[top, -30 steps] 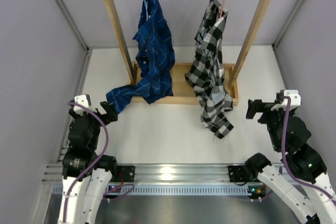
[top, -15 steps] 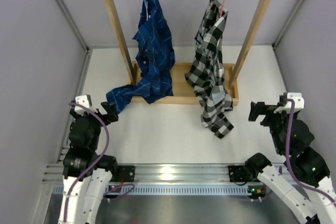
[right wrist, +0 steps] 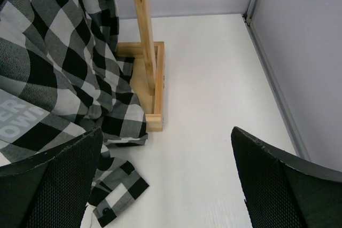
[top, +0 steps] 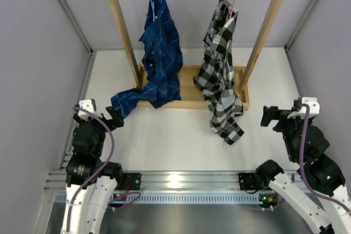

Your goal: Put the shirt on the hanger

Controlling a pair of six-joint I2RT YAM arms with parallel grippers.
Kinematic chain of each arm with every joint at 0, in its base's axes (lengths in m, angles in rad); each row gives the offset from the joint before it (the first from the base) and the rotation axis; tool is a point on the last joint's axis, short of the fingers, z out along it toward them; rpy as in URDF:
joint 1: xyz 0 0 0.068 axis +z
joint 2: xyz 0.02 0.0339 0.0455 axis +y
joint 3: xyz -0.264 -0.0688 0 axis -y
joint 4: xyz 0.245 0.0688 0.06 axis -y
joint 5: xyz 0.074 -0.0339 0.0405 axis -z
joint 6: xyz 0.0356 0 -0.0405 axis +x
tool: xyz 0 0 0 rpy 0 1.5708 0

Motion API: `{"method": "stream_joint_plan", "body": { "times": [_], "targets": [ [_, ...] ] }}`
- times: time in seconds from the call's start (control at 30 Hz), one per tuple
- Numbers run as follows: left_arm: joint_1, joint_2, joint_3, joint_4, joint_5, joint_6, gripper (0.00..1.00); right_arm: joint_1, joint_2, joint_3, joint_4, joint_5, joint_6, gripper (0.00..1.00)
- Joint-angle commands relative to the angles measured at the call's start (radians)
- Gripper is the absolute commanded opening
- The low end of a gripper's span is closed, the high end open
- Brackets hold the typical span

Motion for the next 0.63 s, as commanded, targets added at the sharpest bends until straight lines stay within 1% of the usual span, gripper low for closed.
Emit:
{"method": "stream_joint_plan", "body": {
  "times": [0.0, 0.6],
  "targets": [
    [-0.003, -0.003, -0.005, 0.058, 0.020, 0.017, 0.98, -0.003, -0.013, 0.031, -0.008, 0.016, 0.007, 1.00],
    [-0.003, -0.006, -0.007, 0.058, 0.041, 0.021, 0.98, -0.003, 0.016, 0.020, -0.008, 0.015, 0.023, 1.00]
  ]
}}
